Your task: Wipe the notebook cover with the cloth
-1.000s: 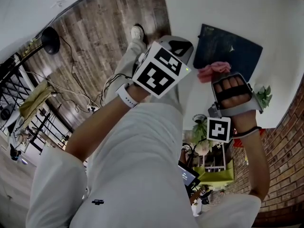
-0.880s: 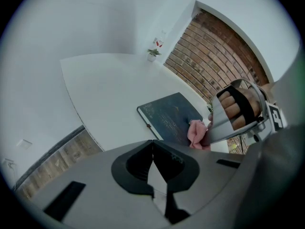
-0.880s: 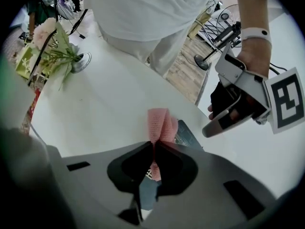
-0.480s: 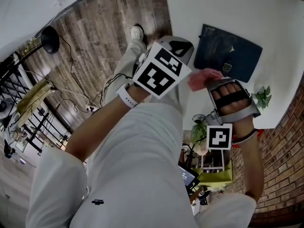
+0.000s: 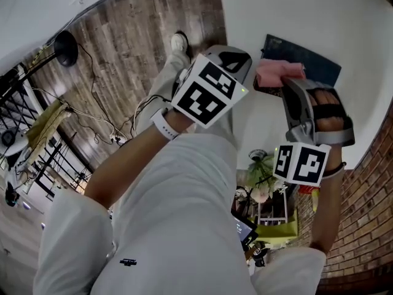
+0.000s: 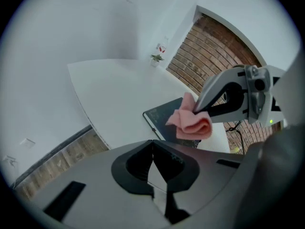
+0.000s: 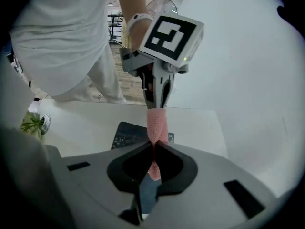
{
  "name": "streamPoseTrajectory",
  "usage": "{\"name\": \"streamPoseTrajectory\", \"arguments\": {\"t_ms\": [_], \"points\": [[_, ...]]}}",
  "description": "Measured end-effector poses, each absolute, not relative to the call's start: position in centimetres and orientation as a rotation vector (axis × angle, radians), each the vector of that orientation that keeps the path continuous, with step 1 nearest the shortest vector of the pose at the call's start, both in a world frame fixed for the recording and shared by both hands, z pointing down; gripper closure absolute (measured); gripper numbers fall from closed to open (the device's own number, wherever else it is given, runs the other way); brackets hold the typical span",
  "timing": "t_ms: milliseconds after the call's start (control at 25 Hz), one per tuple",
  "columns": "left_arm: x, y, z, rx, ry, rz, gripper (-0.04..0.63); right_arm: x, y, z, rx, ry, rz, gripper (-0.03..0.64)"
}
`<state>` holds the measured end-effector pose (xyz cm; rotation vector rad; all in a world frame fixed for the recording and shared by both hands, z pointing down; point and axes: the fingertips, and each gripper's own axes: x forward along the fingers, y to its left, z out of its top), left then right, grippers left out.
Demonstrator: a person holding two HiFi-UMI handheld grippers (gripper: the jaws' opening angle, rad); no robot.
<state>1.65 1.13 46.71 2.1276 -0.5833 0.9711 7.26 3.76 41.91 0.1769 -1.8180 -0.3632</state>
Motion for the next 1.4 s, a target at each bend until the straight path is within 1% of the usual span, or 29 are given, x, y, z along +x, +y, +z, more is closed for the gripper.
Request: {"name": "streamPoseTrajectory", "arguments": {"t_ms": [360,560,1080,1400], "points": [[0.7,0.7,46.6,2.119,-0.614,0.960,0.577,7.7,-1.5,45.4,0.379,-1.757,-0.215,0.588],[0.5,0.6,46.5,2.118,-0.623,0.952,0.576,7.7,-1.9,46.8,0.371,-1.726,-0.205,0.588],[0.2,0.9,45.8,2.132,-0.603,0.967,0.577,5.7,5.1,47.1,0.265,-1.729,-0.190,0.589],[-0.2,0.7,44.4,2.154,-0.592,0.978,0.575,4.8,9.1,47.2,0.218,-1.734,-0.120,0.589]]}}
